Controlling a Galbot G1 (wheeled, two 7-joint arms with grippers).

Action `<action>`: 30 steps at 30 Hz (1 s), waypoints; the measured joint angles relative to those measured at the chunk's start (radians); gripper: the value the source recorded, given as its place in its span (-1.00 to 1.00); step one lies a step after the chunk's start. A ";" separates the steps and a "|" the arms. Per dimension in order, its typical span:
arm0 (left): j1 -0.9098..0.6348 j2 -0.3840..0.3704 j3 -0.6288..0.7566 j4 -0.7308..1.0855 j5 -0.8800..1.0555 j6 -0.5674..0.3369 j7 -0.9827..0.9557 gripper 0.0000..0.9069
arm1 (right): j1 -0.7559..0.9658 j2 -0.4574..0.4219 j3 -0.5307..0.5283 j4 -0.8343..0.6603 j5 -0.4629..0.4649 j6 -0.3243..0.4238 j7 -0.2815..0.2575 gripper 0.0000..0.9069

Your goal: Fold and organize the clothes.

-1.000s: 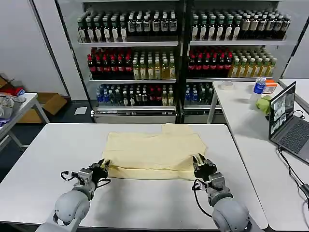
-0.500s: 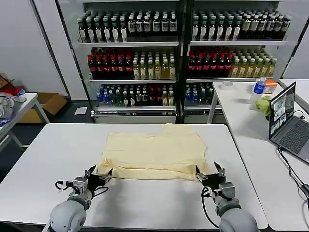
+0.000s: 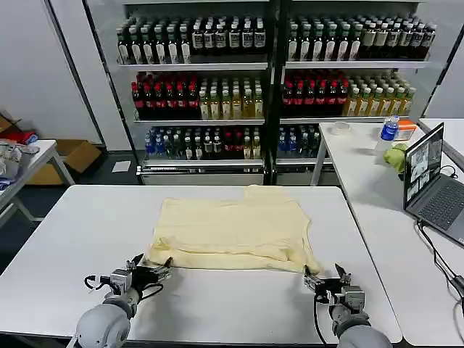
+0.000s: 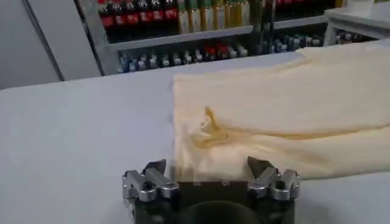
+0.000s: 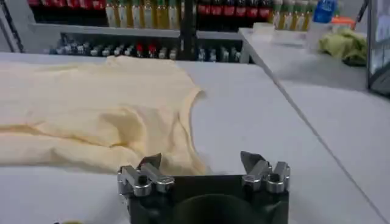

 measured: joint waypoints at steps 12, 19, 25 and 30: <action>0.005 0.003 -0.003 0.014 -0.004 -0.012 0.004 -0.98 | 0.032 0.009 -0.035 -0.034 0.005 0.009 -0.019 -1.00; 0.000 0.001 -0.005 0.030 -0.010 -0.018 0.007 -0.98 | 0.038 0.003 -0.040 -0.040 0.009 0.009 -0.024 -1.00; 0.003 0.002 -0.010 0.028 -0.013 -0.020 0.007 -0.98 | 0.035 -0.002 -0.040 -0.036 0.011 0.009 -0.027 -1.00; 0.018 0.002 -0.016 0.012 -0.012 -0.021 0.007 -0.98 | 0.016 -0.012 -0.032 -0.017 0.013 0.006 -0.027 -1.00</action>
